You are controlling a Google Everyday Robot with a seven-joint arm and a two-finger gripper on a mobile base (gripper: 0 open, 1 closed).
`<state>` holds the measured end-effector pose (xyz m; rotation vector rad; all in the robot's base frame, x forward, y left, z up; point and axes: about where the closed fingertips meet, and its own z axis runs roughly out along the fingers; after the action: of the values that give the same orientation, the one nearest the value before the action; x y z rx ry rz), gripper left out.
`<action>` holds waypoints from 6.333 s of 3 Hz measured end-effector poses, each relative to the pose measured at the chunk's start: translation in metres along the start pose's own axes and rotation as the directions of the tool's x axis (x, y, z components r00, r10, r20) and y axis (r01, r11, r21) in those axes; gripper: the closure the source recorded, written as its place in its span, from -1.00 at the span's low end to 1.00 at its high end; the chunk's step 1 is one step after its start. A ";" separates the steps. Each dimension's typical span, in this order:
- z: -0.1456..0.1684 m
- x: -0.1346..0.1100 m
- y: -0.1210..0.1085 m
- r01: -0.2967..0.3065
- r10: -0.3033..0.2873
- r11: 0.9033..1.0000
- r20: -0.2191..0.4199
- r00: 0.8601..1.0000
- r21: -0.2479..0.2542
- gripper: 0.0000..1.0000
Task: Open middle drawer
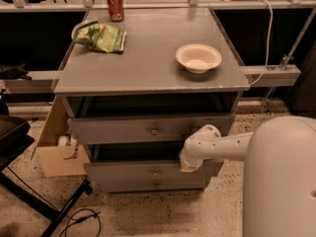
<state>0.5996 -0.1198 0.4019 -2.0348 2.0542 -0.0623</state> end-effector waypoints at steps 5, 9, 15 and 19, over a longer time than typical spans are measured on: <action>-0.003 0.001 0.014 -0.027 0.027 1.000 -0.011 1.000 -0.009 1.00; -0.003 0.001 0.014 -0.027 0.027 1.000 -0.011 1.000 -0.009 -0.71; -0.011 -0.004 0.094 -0.029 0.002 0.970 -0.110 0.994 -0.241 0.72; -0.023 0.010 0.139 -0.089 0.047 0.949 -0.141 0.989 -0.303 1.00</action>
Offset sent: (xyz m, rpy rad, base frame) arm -0.3819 -0.1600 -0.1753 -0.0677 0.6090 -0.4275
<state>0.4590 -0.1300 0.3943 -2.1859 2.3414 0.1510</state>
